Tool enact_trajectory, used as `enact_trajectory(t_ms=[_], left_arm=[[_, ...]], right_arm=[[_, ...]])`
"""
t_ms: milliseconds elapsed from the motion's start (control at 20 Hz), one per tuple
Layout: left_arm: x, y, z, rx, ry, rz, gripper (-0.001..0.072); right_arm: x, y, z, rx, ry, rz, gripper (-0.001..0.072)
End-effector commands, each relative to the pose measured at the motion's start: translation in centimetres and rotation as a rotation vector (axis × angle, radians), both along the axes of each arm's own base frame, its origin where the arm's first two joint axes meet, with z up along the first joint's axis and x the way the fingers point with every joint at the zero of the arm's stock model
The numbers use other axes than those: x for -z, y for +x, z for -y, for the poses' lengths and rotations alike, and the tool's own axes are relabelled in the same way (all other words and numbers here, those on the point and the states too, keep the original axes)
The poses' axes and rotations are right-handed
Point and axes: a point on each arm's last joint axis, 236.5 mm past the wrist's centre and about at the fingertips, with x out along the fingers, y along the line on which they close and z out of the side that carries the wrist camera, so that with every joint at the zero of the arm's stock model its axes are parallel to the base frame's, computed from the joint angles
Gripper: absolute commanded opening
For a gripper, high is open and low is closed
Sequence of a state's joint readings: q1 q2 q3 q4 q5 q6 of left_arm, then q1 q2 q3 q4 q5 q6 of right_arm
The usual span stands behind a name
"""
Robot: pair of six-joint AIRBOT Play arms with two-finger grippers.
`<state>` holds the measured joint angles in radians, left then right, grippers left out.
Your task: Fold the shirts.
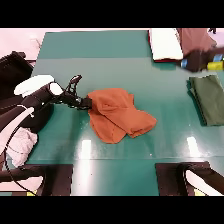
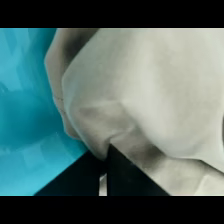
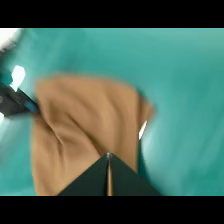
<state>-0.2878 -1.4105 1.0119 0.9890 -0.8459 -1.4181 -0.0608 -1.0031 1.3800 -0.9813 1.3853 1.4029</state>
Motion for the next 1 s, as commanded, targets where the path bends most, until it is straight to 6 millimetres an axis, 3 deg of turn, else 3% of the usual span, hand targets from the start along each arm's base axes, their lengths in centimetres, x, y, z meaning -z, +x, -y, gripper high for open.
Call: enact_trajectory(t_ms=[0,50,150,250,400,550,600,700,750,800,850,950], left_arm=[[-0.6,0.2,0.2,0.035,0.013,0.019,0.0028],[-0.9,0.5,0.2,0.04,0.017,0.028,0.0028],[-1.5,0.9,0.3,0.047,0.016,0.047,0.0029],[-1.7,1.1,0.3,0.045,0.013,0.054,0.0028],[-1.7,1.1,0.3,0.047,0.014,0.052,0.0028],[-1.7,1.0,0.3,0.049,0.014,0.048,0.0029],[-1.6,0.9,0.3,0.051,0.014,0.044,0.0028],[-2.5,0.8,0.2,0.057,0.02,0.062,0.0027],[-4.0,1.2,-0.2,0.058,0.031,0.115,0.0027],[-6.9,2.0,-0.9,0.064,0.06,0.204,0.0027],[-10.5,2.7,-1.9,0.08,0.102,0.311,0.0027],[-19.9,3.3,-4.2,0.09,0.191,0.546,0.0027]], right_arm=[[11.6,-3.9,4.3,0.129,0.021,-0.351,0.0401],[14.9,-5.5,4.9,0.16,0.043,-0.449,0.0577],[20.8,-8.6,4.7,0.205,0.098,-0.613,0.0582],[24.6,-10.4,2.7,0.199,0.181,-0.685,0.0581],[27.0,-10.2,-1.2,0.178,0.303,-0.71,0.0579],[28.1,-8.3,-4.7,0.123,0.326,-0.68,0.0549],[28.3,-7.6,-5.5,0.1,0.304,-0.661,0.0392],[27.2,-6.1,-6.9,0.012,0.267,-0.595,0.0023],[25.5,-4.9,-7.3,-0.025,0.267,-0.544,0.0016],[23.2,-3.7,-7.2,-0.044,0.275,-0.482,0.0016],[19.7,-2.1,-6.6,-0.055,0.284,-0.393,0.0017],[11.1,0.0,-4.5,-0.071,0.281,-0.18,0.0016]])
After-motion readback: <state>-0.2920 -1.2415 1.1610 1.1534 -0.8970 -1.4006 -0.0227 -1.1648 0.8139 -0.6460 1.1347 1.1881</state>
